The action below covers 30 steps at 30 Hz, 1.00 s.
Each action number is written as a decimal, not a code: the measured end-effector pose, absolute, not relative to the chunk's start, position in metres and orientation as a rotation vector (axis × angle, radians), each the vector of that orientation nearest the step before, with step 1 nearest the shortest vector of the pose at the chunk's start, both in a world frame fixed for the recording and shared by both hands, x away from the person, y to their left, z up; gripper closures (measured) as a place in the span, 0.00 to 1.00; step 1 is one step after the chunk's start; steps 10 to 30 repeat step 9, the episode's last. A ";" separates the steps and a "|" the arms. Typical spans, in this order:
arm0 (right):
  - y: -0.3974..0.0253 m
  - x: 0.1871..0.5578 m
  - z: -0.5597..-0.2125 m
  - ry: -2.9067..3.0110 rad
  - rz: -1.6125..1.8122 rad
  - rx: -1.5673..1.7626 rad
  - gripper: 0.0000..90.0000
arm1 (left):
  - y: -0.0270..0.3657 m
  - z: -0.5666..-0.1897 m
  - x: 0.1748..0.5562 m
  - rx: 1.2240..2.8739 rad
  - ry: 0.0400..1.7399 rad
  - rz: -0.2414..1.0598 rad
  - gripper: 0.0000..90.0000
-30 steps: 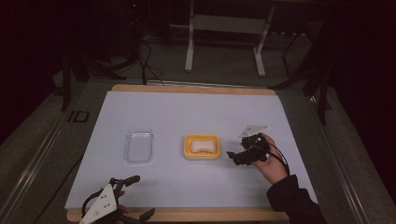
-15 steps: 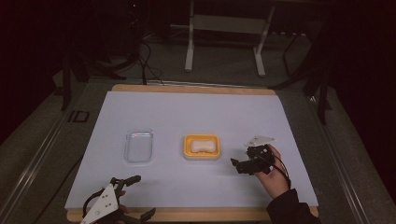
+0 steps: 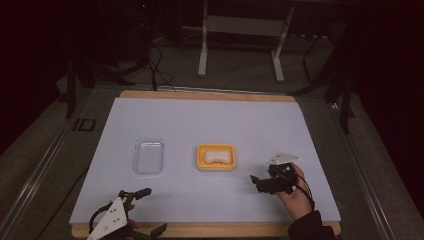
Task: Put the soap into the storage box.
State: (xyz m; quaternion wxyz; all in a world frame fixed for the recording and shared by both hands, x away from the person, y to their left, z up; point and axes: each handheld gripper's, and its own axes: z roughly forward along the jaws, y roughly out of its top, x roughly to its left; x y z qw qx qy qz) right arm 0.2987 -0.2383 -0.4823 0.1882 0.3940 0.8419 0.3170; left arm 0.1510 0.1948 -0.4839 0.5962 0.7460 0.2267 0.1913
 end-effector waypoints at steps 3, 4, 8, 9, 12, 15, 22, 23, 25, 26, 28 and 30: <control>-0.239 0.298 -0.483 2.367 0.897 1.111 0.15 | 0.194 -0.484 0.151 1.735 0.527 0.444 0.00; -0.240 0.298 -0.482 2.365 0.899 1.110 0.15 | 0.194 -0.484 0.151 1.735 0.526 0.444 0.00; -0.241 0.299 -0.482 2.361 0.903 1.114 0.15 | 0.194 -0.484 0.151 1.734 0.525 0.444 0.00; -0.241 0.299 -0.483 2.362 0.902 1.117 0.15 | 0.194 -0.484 0.151 1.735 0.526 0.444 0.00; -0.241 0.299 -0.483 2.362 0.902 1.117 0.15 | 0.194 -0.484 0.151 1.735 0.526 0.444 0.00; -0.241 0.299 -0.483 2.362 0.902 1.117 0.15 | 0.194 -0.484 0.151 1.735 0.526 0.444 0.00; -0.241 0.299 -0.483 2.362 0.902 1.117 0.15 | 0.194 -0.484 0.151 1.735 0.526 0.444 0.00; -0.241 0.299 -0.483 2.362 0.902 1.117 0.15 | 0.194 -0.484 0.151 1.735 0.526 0.444 0.00; -0.241 0.299 -0.483 2.362 0.902 1.117 0.15 | 0.194 -0.484 0.151 1.735 0.526 0.444 0.00; -0.241 0.299 -0.483 2.362 0.902 1.117 0.15 | 0.194 -0.484 0.151 1.735 0.526 0.444 0.00; -0.241 0.299 -0.483 2.362 0.902 1.117 0.15 | 0.194 -0.484 0.151 1.735 0.526 0.444 0.00; -0.241 0.299 -0.483 2.362 0.902 1.117 0.15 | 0.194 -0.484 0.151 1.735 0.526 0.444 0.00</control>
